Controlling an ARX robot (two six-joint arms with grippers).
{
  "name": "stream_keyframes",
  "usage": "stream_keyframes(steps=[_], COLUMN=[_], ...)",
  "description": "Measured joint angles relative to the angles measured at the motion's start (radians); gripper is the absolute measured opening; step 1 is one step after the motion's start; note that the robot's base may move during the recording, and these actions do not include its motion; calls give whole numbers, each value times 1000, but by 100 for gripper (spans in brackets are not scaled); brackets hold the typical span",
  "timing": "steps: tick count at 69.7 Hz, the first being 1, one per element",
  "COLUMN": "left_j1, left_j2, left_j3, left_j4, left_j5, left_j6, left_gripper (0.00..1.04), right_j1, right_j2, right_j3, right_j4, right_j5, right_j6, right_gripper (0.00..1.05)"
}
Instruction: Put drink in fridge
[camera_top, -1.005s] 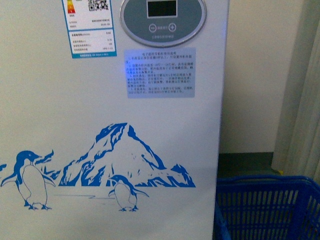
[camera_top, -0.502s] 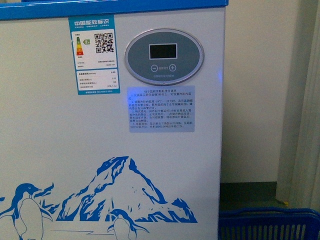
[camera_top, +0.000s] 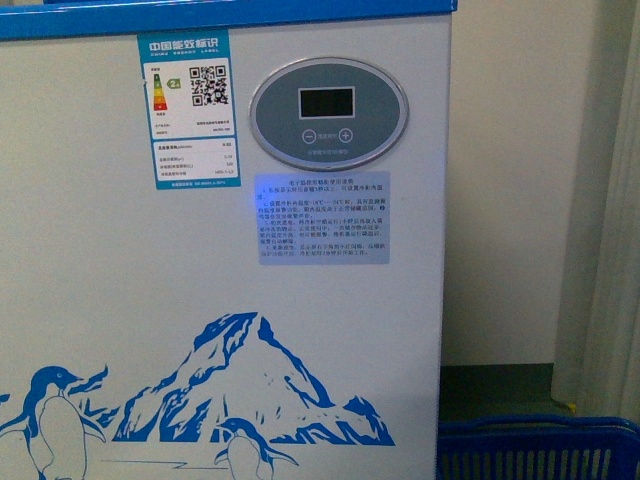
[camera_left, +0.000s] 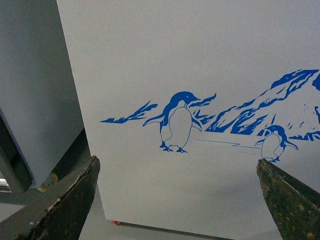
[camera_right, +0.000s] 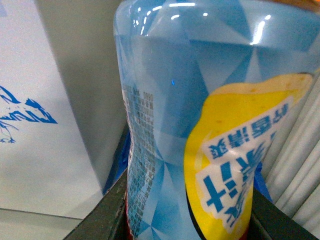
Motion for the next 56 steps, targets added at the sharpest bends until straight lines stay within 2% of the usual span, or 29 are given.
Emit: stream_keyframes(steps=[29, 38, 56], left_j1=[0, 0, 0], left_j2=[0, 0, 0], left_j3=[0, 0, 0], left_j4=[0, 0, 0], left_j5=[0, 0, 0], left_j6=[0, 0, 0], left_gripper=[97, 97, 97], right_j1=[0, 0, 0], right_j2=[-82, -197, -260], right_j3=[-51, -59, -75], right_j4=[-18, -149, -157], right_j5=[0, 0, 1], right_j6=[0, 0, 0], right_gripper=[40, 40, 40])
